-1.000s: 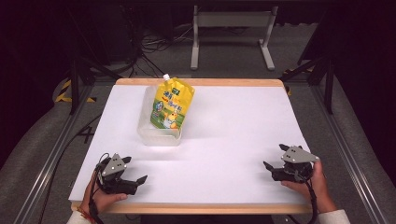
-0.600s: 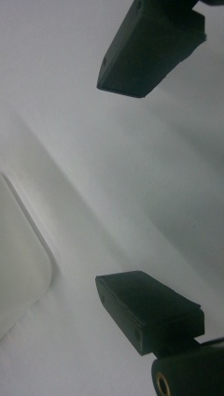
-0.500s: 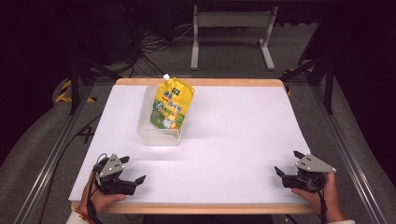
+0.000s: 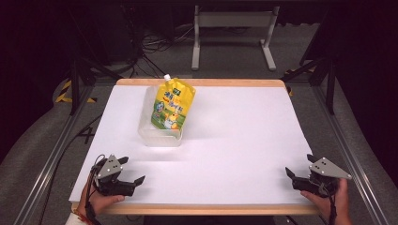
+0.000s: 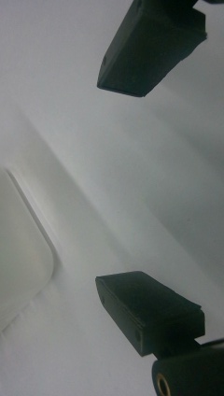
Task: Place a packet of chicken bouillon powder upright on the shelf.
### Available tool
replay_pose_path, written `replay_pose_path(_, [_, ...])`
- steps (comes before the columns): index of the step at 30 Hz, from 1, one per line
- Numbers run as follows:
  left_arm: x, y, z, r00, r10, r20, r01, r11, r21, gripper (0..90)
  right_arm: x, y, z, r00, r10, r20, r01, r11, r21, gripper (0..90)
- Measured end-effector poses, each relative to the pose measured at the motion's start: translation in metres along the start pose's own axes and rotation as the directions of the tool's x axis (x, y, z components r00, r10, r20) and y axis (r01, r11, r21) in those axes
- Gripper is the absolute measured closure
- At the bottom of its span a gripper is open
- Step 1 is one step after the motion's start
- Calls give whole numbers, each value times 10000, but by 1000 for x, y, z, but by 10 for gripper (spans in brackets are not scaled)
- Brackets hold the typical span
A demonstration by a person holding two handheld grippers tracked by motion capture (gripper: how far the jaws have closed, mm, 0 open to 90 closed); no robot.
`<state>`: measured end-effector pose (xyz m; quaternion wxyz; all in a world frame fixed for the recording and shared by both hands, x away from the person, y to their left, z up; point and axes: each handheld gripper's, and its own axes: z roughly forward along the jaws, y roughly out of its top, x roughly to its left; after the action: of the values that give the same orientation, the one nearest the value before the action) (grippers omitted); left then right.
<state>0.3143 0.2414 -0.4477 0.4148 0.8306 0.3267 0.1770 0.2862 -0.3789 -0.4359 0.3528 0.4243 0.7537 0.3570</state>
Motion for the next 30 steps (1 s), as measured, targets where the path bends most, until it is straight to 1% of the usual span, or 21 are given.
replay_pose_path(2, [0, 0, 0, 10000, -70, -18, 70, 10000, -37, 76, -1, 0, 0, 10000, 55, 14, -55, 10000, -20, 109])
replay_pose_path(3, [0, 0, 0, 10000, -44, 11, 44, 10000, -53, 76, 0, 0, 0, 10000, 52, 1, -52, 10000, -14, 109])
replay_pose_path(5, [-1, 0, 0, 10000, -10, -19, 10, 10000, 9, 76, 1, 0, 1, 10000, -11, -4, 11, 10000, -4, 108])
replay_pose_path(12, [-1, -1, 0, 10000, 30, -11, -30, 10000, -13, 76, 5, 2, 4, 9996, -266, 6, 266, 9996, 86, 108])
replay_pose_path(13, [-1, -1, -1, 10000, -24, 55, 24, 10000, -37, 76, 6, 2, 4, 9996, -296, 22, 296, 9995, 108, 108])
replay_pose_path(18, [-2, 0, -1, 9999, 53, 114, -51, 9999, -109, 75, 9, 2, 4, 9991, -429, 21, 429, 9989, 183, 108])
replay_pose_path(19, [-2, 0, 0, 9998, 119, 133, -118, 9999, -92, 76, 9, 2, 3, 9990, -442, 24, 441, 9988, 187, 108])
replay_pose_path(21, [-2, 0, 0, 9998, 108, 159, -107, 9999, -93, 76, 9, 2, 3, 9991, -415, 42, 414, 9990, 192, 108])
replay_pose_path(23, [-1, 0, 0, 9999, 77, 98, -76, 9999, -101, 75, 9, 2, 3, 9993, -364, -4, 364, 9992, 184, 108])
replay_pose_path(26, [-1, 0, 1, 9999, 49, 104, -48, 9999, -90, 75, 9, 1, 4, 9991, -419, -14, 419, 9989, 223, 108])
replay_pose_path(28, [-1, 1, 1, 9998, 119, 130, -118, 9999, -75, 75, 9, 1, 4, 9990, -445, -16, 446, 9988, 210, 108])
replay_pose_path(30, [-2, 1, 1, 9998, 76, 175, -75, 9999, -90, 75, 10, 2, 3, 9990, -452, 5, 452, 9988, 199, 108])
